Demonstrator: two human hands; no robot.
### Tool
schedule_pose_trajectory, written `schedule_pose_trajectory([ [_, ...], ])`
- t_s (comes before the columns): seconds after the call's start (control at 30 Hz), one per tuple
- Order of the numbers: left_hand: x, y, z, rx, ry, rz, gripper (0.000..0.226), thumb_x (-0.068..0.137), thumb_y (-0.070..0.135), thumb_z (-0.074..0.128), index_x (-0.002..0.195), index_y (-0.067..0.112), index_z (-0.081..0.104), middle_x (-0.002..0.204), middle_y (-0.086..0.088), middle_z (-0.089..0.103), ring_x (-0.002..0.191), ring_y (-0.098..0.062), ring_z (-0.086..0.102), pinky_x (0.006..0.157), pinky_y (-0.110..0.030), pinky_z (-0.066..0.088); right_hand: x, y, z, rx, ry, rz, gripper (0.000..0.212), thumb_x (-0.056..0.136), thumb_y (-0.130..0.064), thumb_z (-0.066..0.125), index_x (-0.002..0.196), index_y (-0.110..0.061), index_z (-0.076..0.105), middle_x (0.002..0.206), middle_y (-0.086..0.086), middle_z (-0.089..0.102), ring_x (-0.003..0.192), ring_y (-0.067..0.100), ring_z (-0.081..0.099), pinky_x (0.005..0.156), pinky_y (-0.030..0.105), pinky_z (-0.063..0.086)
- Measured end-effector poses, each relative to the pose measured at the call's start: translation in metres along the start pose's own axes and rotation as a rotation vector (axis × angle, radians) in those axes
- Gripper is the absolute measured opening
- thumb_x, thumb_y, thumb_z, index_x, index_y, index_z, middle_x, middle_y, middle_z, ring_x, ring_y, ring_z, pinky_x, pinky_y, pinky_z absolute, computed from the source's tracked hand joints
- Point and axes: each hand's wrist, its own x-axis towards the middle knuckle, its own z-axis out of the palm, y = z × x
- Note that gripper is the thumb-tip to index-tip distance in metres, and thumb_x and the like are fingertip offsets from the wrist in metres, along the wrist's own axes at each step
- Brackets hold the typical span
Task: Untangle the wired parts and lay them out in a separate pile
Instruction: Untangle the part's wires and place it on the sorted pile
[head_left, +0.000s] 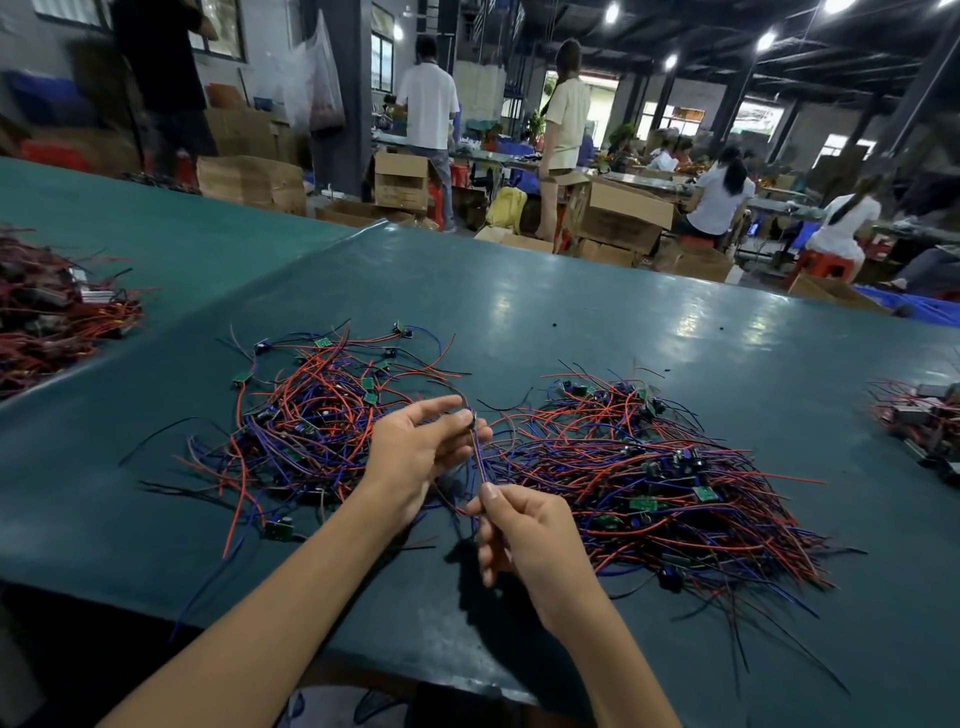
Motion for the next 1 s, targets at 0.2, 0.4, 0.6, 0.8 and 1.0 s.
schedule_pose_trajectory([
  [0.2,0.015,0.005,0.006,-0.019,0.11,0.05,0.028,0.089,-0.001,0.071,0.114,0.006,0.058,0.09,-0.025,0.075,0.076,-0.029,0.077,0.055,-0.026,0.058,-0.008,0.0,-0.004,-0.05,0.006,-0.048,0.031,0.105,-0.015,0.053,0.083,0.002,0.067,0.057,0.006,0.053,0.044,0.017,0.052,0.039,0.028,0.048],
  [0.4,0.017,-0.012,0.005,-0.046,0.184,0.119,0.028,0.09,-0.001,0.071,0.112,0.006,0.056,0.089,-0.026,0.075,0.078,-0.029,0.077,0.057,-0.025,0.058,-0.012,0.009,0.001,-0.202,0.048,-0.075,0.03,0.105,-0.015,0.054,0.082,-0.002,0.067,0.057,0.005,0.055,0.045,0.018,0.056,0.037,0.026,0.046],
  [0.6,0.014,-0.016,-0.002,0.188,0.088,0.33,0.032,0.096,0.011,0.069,0.123,0.01,0.052,0.092,-0.011,0.079,0.091,-0.025,0.077,0.068,-0.027,0.061,-0.022,0.016,0.001,-0.383,0.033,-0.167,0.029,0.103,-0.02,0.058,0.079,-0.008,0.07,0.058,0.003,0.06,0.047,0.019,0.062,0.04,0.027,0.046],
  [0.8,0.01,-0.006,-0.004,-0.245,-0.04,0.114,0.028,0.104,0.006,0.049,0.132,0.011,0.052,0.111,-0.021,0.074,0.099,-0.029,0.075,0.07,-0.028,0.06,-0.025,0.017,-0.001,-0.29,0.075,-0.19,0.029,0.098,-0.024,0.066,0.076,-0.005,0.069,0.057,0.016,0.062,0.042,0.021,0.058,0.038,0.026,0.044],
  [1.0,0.006,0.006,-0.012,-0.67,-0.259,-0.168,0.03,0.095,0.01,0.056,0.119,-0.001,0.069,0.116,-0.009,0.073,0.096,-0.016,0.074,0.066,-0.025,0.057,-0.019,0.02,-0.01,-0.09,0.177,-0.131,0.04,0.1,-0.035,0.06,0.071,-0.007,0.063,0.043,0.01,0.048,0.032,0.023,0.043,0.037,0.026,0.034],
])
